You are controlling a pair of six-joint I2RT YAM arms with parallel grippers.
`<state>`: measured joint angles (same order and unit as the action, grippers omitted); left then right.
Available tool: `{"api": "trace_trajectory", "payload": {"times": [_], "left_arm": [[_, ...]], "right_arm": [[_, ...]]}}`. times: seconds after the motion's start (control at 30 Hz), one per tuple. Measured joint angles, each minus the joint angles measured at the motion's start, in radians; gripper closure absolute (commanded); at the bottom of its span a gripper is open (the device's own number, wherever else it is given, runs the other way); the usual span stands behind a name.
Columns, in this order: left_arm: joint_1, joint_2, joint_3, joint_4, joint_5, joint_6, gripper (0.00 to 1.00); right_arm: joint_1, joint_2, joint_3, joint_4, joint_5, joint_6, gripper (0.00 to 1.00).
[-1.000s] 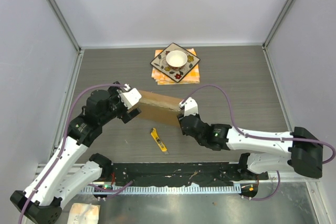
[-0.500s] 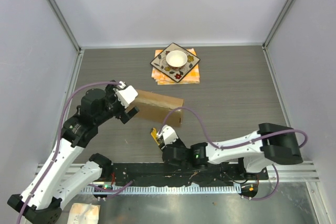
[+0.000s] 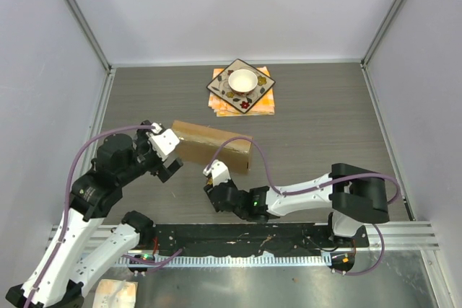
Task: Unpack the express box
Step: Pick up the knife from the center of the board.
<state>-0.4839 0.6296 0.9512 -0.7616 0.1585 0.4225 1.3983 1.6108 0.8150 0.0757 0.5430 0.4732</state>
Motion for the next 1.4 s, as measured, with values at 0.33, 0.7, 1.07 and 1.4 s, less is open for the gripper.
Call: {"api": "trace_trajectory", "payload": {"times": [0.33, 0.7, 1.07, 1.4], "left_arm": [[0.000, -0.024, 0.026, -0.052, 0.013, -0.023, 0.00], [0.000, -0.069, 0.037, -0.092, 0.028, -0.024, 0.00], [0.000, -0.063, 0.175, -0.148, 0.070, -0.067, 0.00], [0.000, -0.088, 0.209, -0.005, 0.188, -0.240, 0.00]], "right_arm": [[-0.002, 0.122, 0.002, 0.051, -0.029, 0.014, 0.52], [-0.003, 0.122, 0.002, 0.056, -0.029, 0.037, 0.92], [0.127, -0.037, 0.107, -0.087, 0.102, 0.014, 0.95], [0.204, -0.446, 0.315, 0.009, 0.381, -0.189, 0.95]]}}
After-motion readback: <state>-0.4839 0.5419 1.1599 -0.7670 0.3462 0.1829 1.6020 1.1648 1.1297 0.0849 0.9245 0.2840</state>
